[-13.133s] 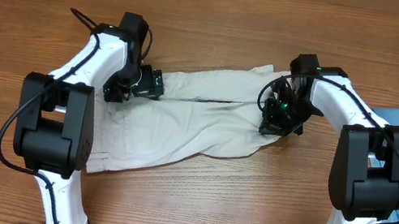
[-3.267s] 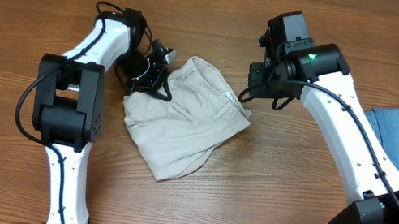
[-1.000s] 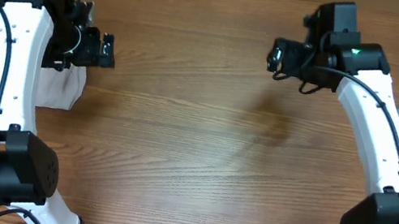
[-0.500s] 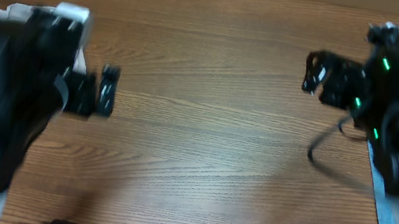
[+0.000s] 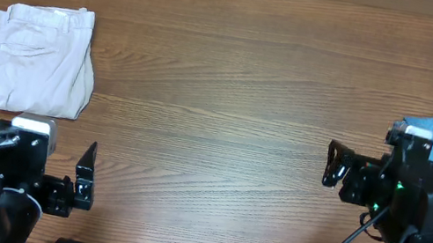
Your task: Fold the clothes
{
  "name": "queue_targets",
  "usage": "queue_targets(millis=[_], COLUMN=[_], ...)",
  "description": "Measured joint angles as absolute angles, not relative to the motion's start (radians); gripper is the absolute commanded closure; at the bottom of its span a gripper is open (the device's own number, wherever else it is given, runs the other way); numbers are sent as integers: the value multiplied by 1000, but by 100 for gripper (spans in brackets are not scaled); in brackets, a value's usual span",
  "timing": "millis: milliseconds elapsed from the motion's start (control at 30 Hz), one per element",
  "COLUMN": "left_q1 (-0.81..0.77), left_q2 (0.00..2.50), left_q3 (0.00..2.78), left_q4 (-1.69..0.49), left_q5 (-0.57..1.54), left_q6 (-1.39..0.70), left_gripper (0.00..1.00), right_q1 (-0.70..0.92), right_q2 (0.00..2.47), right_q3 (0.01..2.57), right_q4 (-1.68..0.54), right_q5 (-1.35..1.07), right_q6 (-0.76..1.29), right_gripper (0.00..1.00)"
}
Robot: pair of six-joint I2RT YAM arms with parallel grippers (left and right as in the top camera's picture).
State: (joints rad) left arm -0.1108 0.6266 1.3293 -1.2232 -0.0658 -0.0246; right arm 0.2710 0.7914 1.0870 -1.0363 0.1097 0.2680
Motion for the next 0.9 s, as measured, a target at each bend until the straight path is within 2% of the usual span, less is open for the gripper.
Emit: queue_targets(millis=[367,700,900], left_q1=[-111,-111,-111], left_q2=[628,628,628], left_q3=[1322,1322,1322], left_q4=[-1367,-1396,-1396], left_q5=[-84,-87,-87], left_q6=[-25,-25,-25], left_gripper=[0,0,0], right_q1=[271,271,261], right_q2=[829,864,797], right_q3=[1086,1085,1008], right_q4=[-1089,-1084,-916], right_q5=[113,120,120], right_q6=[268,265,237], right_gripper=[0,0,0])
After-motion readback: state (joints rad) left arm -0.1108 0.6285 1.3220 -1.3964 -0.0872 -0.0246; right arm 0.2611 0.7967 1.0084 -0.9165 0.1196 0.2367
